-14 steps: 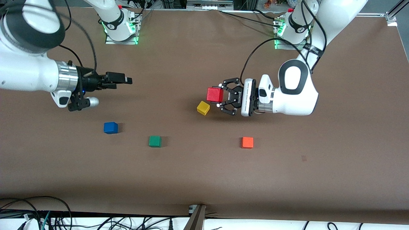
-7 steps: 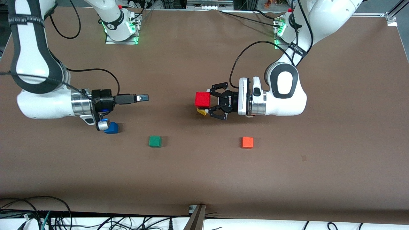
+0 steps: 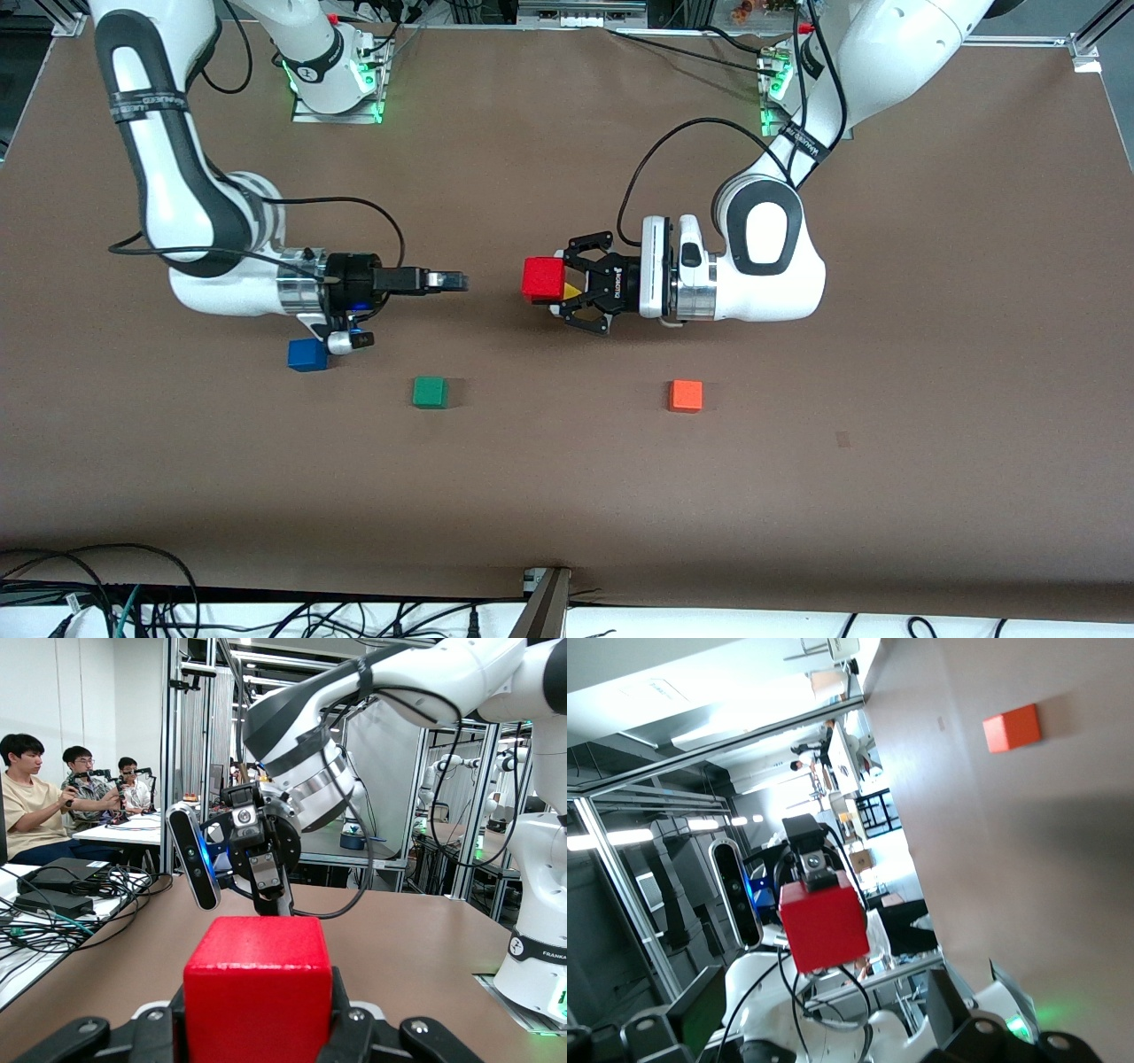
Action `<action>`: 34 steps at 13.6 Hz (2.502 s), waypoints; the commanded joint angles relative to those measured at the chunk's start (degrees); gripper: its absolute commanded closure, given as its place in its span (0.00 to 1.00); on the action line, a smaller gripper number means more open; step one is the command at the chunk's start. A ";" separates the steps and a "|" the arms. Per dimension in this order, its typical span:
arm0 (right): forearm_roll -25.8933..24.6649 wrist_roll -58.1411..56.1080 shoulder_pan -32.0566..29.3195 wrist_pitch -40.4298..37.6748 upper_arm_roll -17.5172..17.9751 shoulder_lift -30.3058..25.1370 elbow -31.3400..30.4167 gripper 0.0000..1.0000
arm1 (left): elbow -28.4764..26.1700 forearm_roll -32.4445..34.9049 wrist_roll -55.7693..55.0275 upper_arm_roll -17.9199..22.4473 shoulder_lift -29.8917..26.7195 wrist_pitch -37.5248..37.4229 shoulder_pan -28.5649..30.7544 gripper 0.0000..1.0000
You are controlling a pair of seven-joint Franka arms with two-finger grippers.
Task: Pass red block to right arm, stack on blue
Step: 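Close the right gripper on the red cube held by the left gripper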
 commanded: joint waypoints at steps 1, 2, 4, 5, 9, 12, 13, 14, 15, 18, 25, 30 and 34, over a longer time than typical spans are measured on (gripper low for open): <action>4.54 -2.28 0.73 6.70 3.23 -4.70 -4.15 0.00 | 1.80 -2.04 2.07 -0.16 1.63 0.60 -1.06 1.00; 6.65 -4.12 0.73 8.20 4.20 -5.06 -4.76 0.00 | 1.80 -2.13 2.07 -0.16 1.63 0.60 -1.24 1.00; 10.78 -8.16 0.73 11.01 6.23 -5.15 -5.65 0.00 | 2.32 -2.13 1.99 -0.16 1.72 0.60 -1.24 1.00; 11.41 -9.49 0.73 12.24 6.85 -5.06 -5.82 0.00 | 2.50 -2.22 1.99 -0.16 1.80 0.60 -1.24 1.00; 11.77 -12.22 0.73 12.78 7.38 -4.54 -6.70 0.00 | 2.59 -2.57 1.99 -0.16 1.89 0.51 -1.15 1.00; 14.83 -13.18 1.34 13.48 7.47 -4.54 -6.88 0.01 | 2.59 -2.66 1.99 -0.16 1.89 0.51 -1.15 1.00; 16.15 -13.80 2.22 14.10 7.47 -4.45 -6.88 0.02 | 2.59 -2.66 1.99 -0.16 1.89 0.51 -1.15 1.00; 16.94 -14.24 2.75 14.45 7.47 -4.36 -6.71 0.03 | 2.59 -2.83 1.99 -0.16 1.98 0.51 -1.15 1.00; 17.13 -14.25 2.84 14.98 7.47 -3.93 -6.44 0.03 | 2.59 -3.01 1.99 -0.16 1.98 0.51 -1.24 1.00; 17.21 -14.42 2.84 14.98 7.47 -3.22 -5.74 0.05 | 2.59 -3.01 1.99 -0.16 1.89 0.51 -1.15 1.00; 17.30 -14.42 2.93 15.25 7.47 -2.25 -4.16 0.29 | 2.59 -3.27 1.90 -0.16 1.98 0.51 -1.24 1.00; 17.30 -14.33 2.84 15.69 7.47 -1.99 -3.19 0.63 | 2.59 -3.54 1.90 -0.16 1.98 0.51 -1.24 1.00; 17.30 -13.72 2.75 15.60 7.47 -1.64 -2.49 1.00 | 2.59 -3.80 2.60 -0.16 1.98 0.43 -1.24 0.00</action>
